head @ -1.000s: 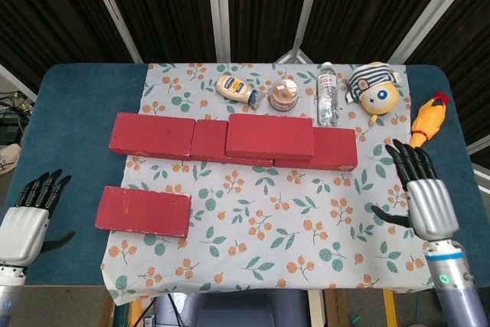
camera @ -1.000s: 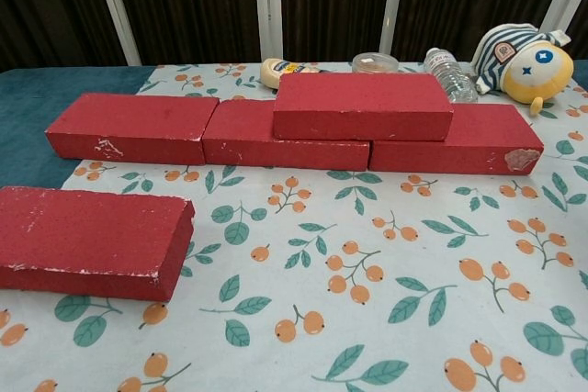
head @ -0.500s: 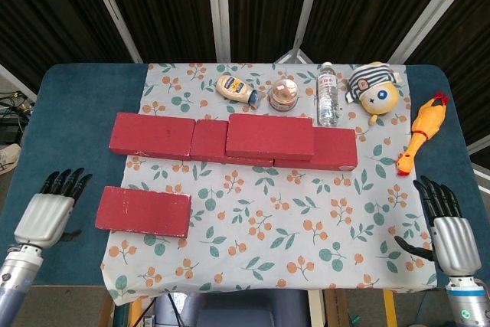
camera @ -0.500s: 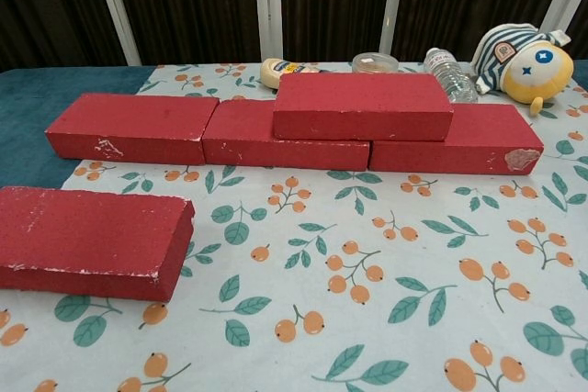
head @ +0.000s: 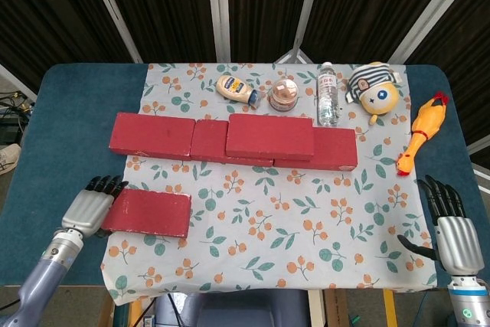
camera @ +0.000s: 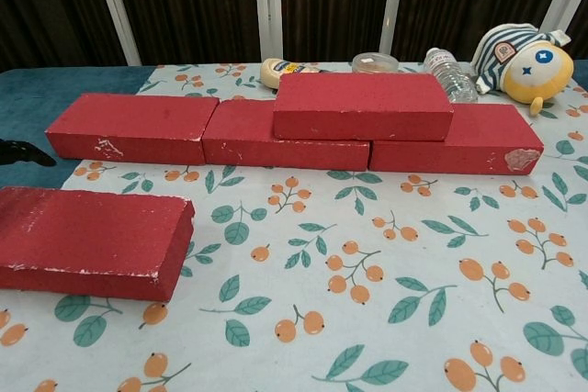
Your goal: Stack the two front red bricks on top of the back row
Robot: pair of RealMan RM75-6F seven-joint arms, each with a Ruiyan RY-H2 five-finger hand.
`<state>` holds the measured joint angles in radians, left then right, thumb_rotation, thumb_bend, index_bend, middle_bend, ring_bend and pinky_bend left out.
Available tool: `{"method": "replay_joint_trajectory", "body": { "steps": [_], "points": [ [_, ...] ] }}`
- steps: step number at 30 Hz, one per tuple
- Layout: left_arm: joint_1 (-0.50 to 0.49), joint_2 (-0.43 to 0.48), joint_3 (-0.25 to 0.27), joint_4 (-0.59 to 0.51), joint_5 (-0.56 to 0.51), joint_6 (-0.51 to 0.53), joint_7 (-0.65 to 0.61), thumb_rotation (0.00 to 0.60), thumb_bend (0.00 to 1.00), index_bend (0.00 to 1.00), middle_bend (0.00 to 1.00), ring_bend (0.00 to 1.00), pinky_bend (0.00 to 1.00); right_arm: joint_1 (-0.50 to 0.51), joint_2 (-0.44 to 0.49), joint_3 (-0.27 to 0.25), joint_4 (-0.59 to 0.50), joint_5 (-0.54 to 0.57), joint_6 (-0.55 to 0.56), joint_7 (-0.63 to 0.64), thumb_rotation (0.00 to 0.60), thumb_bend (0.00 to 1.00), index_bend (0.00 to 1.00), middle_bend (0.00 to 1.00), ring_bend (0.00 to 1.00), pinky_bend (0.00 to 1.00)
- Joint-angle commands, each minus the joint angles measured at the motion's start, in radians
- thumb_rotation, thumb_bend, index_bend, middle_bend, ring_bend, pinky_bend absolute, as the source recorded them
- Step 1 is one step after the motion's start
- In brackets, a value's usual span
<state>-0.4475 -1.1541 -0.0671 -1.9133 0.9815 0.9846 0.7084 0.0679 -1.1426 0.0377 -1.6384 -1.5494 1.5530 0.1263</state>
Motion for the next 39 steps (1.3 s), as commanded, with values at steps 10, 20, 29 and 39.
{"method": "replay_joint_trajectory", "body": {
  "steps": [10,20,29,39],
  "points": [
    [-0.094,-0.066,0.023,0.019,-0.084,-0.013,0.041,0.600,0.00,0.00,0.00,0.00,0.04,0.006,0.000,0.004,-0.010,0.017,-0.033,-0.025,0.600,0.11,0.00,0.03,0.00,0.00],
    [-0.141,-0.112,0.038,0.057,-0.098,-0.012,0.042,0.600,0.00,0.00,0.00,0.00,0.04,0.005,0.002,0.006,-0.018,0.024,-0.045,-0.032,0.600,0.11,0.00,0.03,0.00,0.00],
    [-0.180,-0.133,0.062,0.055,-0.125,0.001,0.090,0.600,0.00,0.00,0.00,0.00,0.08,0.007,0.005,0.010,-0.017,0.028,-0.054,-0.021,0.600,0.11,0.00,0.03,0.00,0.00],
    [-0.214,-0.153,0.087,0.060,-0.193,0.022,0.121,0.600,0.00,0.00,0.01,0.00,0.10,0.006,0.010,0.011,-0.016,0.033,-0.062,-0.009,0.600,0.11,0.00,0.03,0.00,0.00]
  ]
}}
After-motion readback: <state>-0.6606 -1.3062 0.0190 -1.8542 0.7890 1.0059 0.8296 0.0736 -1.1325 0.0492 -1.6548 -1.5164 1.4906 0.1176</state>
